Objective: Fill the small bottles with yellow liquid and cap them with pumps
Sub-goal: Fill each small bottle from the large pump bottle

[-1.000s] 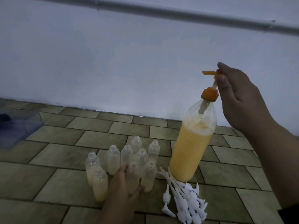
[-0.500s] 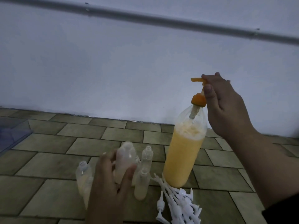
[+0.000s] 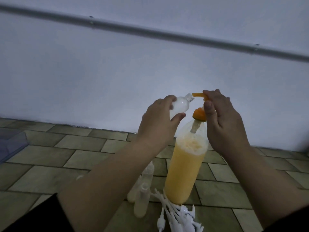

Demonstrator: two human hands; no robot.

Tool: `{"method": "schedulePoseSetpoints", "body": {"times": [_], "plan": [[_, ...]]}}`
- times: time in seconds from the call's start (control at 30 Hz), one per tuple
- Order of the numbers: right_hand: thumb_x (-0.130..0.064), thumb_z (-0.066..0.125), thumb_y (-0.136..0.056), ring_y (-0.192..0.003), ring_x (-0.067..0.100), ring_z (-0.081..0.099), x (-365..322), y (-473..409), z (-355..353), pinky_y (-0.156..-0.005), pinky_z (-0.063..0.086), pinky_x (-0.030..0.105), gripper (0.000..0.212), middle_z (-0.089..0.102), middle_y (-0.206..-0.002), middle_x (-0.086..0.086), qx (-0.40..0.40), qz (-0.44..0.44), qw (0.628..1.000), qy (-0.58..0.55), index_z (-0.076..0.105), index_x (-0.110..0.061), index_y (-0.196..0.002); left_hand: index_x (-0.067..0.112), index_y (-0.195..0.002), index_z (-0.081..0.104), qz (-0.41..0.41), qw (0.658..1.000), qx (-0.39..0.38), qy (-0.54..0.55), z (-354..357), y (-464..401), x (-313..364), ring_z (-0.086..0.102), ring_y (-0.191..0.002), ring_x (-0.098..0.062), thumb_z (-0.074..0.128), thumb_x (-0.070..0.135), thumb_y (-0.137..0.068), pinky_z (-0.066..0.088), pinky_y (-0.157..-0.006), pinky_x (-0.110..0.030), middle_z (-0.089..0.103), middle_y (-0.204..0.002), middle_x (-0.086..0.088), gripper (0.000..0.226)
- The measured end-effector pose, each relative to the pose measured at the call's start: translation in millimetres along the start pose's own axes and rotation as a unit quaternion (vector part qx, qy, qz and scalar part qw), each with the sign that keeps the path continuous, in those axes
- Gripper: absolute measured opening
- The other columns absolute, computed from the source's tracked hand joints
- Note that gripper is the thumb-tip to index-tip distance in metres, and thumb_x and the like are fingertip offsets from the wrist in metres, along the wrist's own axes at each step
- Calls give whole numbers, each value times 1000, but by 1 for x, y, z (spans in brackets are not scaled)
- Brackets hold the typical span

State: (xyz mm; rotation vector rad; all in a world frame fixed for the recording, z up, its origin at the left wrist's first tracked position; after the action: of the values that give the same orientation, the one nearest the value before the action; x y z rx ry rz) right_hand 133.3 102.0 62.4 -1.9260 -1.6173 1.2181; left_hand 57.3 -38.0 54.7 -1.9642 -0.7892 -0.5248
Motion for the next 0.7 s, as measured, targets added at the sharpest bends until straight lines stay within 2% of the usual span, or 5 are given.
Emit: {"method": "schedulePoseSetpoints", "body": {"times": [0.2,0.4,0.57,0.7], "plan": [[-62,13,-89,-144,17,21,1,0,0,-111,16,29,67,39,-149,-1,1,-7,1000,-4,40,-28,-140,26,-133,43,20,999,21,16,-6,-1,2,50,-103,-13,57,36,-90,49,-88,-33,53,-119,6,46],[-53,19,-95,-141,14,26,-2,1,0,-114,27,44,58,44,-144,-1,21,-20,999,-27,44,-23,-138,26,-134,45,53,995,11,-85,-20,-10,2,50,-106,-18,58,36,-89,46,-92,-41,54,-122,1,48],[-50,21,-96,-142,14,25,-3,1,2,-115,24,41,55,42,-146,-2,30,-8,999,-31,44,-23,-138,27,-134,45,67,990,-19,-120,-13,-8,2,47,-109,-18,58,37,-89,42,-95,-43,54,-122,1,48],[-53,18,-94,-141,12,25,-2,2,-1,-116,23,42,60,44,-144,-2,37,-16,999,-27,45,-21,-138,26,-136,44,60,993,-6,-101,-11,-10,3,47,-110,-18,57,38,-90,43,-95,-42,53,-124,2,49]]}}
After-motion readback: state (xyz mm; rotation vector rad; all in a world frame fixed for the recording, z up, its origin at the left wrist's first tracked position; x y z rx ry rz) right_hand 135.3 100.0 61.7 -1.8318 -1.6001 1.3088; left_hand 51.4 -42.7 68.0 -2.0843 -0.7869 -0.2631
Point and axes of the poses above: each hand's wrist, its own y-axis away from the middle knuckle, its own z-axis out of the palm, x = y × z, the point moved 2 cm from there along -y, towards the middle knuckle
